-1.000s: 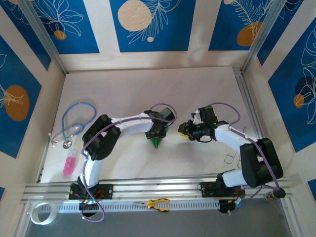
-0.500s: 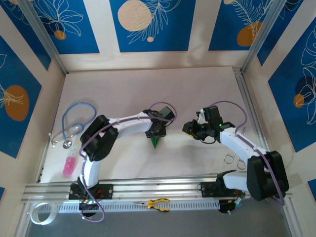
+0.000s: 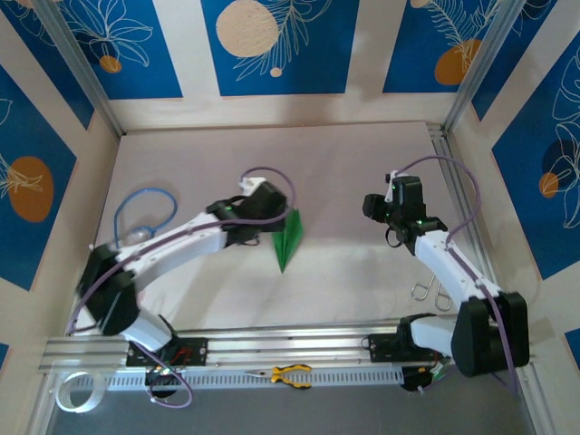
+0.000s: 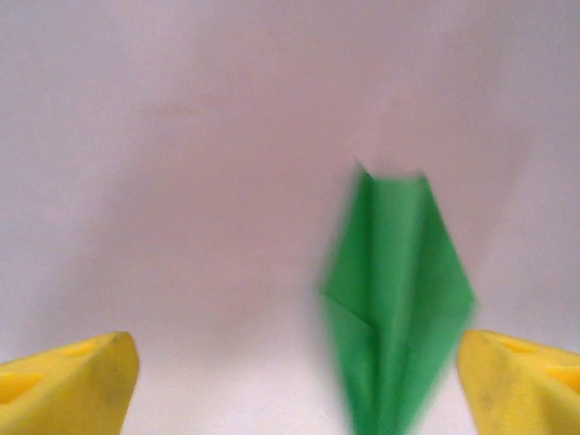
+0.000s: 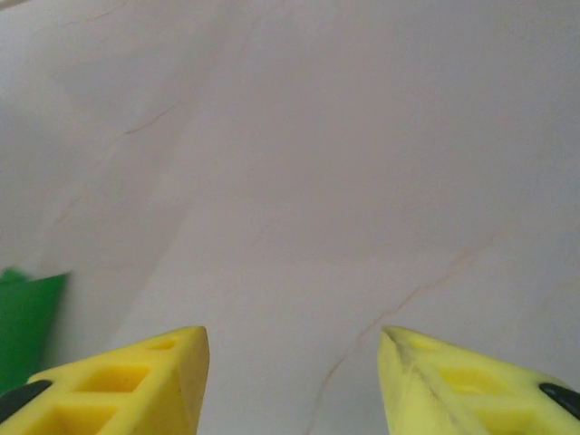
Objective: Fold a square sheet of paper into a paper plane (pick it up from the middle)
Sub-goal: Reset both arms
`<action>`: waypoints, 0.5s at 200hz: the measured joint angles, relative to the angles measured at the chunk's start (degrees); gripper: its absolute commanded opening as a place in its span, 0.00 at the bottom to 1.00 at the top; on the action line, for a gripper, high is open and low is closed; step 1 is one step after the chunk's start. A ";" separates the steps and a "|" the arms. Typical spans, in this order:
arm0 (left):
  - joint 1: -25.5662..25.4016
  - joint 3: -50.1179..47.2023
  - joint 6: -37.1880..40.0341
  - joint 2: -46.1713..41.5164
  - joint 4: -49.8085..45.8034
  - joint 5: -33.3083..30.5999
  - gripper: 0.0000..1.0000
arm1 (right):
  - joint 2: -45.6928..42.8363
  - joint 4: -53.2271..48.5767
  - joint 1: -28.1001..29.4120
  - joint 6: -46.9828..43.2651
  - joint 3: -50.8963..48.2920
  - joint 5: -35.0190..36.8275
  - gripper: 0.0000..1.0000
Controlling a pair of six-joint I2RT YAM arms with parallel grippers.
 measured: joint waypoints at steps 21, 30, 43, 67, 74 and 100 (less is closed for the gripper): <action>9.88 -10.62 8.15 -9.01 7.80 -3.02 0.98 | 7.65 11.85 -2.12 -5.18 -3.41 -0.87 0.55; 14.97 -14.60 11.85 -11.37 10.75 -2.80 0.99 | 10.36 18.03 -2.82 -7.54 -6.19 -2.29 0.56; 21.20 -19.47 16.76 -13.16 15.23 -2.40 1.00 | 12.57 25.35 -3.69 -10.21 -10.51 -5.14 0.57; 28.15 -29.51 25.29 -14.14 25.66 0.42 1.00 | 13.60 38.62 -6.97 -11.89 -18.84 -12.90 0.66; 29.81 -31.87 27.63 -14.05 28.17 2.36 1.00 | 14.82 43.50 -8.22 -11.58 -20.41 -14.69 0.69; 32.54 -39.34 35.47 -12.63 44.87 6.54 1.00 | 17.00 47.54 -10.10 -11.28 -20.17 -16.35 0.99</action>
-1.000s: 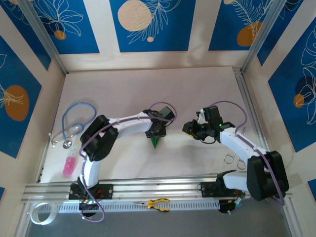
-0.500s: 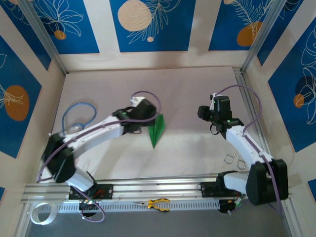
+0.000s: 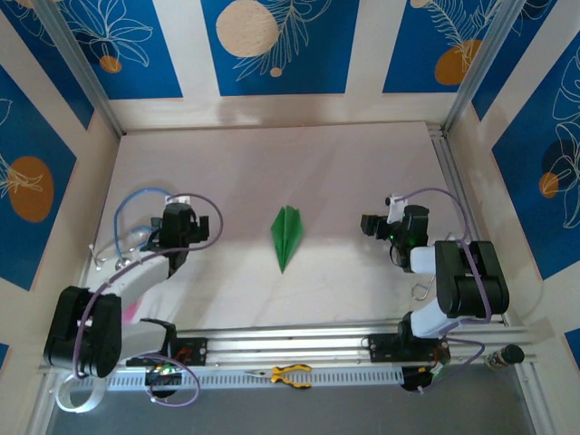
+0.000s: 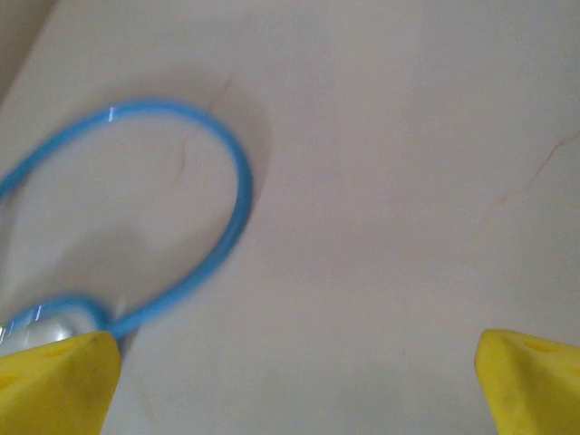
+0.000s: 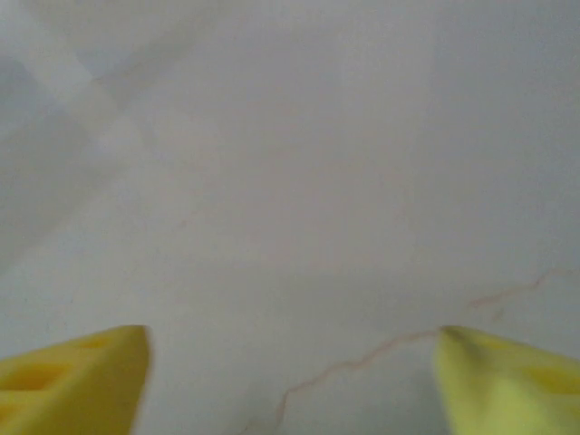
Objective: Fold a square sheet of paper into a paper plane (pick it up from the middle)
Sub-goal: Reset both arms
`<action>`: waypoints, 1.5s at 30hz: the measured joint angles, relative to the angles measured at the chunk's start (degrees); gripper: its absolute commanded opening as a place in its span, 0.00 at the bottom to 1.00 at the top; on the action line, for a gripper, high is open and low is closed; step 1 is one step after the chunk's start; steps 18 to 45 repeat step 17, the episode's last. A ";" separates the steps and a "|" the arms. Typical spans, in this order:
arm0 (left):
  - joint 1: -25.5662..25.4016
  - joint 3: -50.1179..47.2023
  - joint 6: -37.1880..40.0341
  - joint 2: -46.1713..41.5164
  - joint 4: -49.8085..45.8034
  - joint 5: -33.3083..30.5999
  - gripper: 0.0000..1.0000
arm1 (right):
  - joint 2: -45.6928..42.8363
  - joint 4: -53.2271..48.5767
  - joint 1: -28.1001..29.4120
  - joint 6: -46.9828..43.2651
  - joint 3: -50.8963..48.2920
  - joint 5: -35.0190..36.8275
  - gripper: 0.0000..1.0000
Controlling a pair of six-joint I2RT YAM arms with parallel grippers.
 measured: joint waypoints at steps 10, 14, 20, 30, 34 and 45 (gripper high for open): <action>7.21 -7.08 6.82 17.99 34.51 11.13 1.00 | -0.02 4.22 2.49 0.37 1.42 5.40 0.99; 8.09 -7.02 6.29 18.14 38.27 11.13 1.00 | -0.02 4.39 2.32 0.42 1.46 5.57 0.99; 8.09 -7.02 6.14 18.14 39.95 11.13 1.00 | -0.02 4.31 1.88 0.42 1.51 5.42 0.99; 8.09 -7.02 6.14 18.14 39.95 11.13 1.00 | -0.02 4.31 1.88 0.42 1.51 5.42 0.99; 8.09 -7.02 6.14 18.14 39.95 11.13 1.00 | -0.02 4.31 1.88 0.42 1.51 5.42 0.99; 8.09 -7.02 6.14 18.14 39.95 11.13 1.00 | -0.02 4.31 1.88 0.42 1.51 5.42 0.99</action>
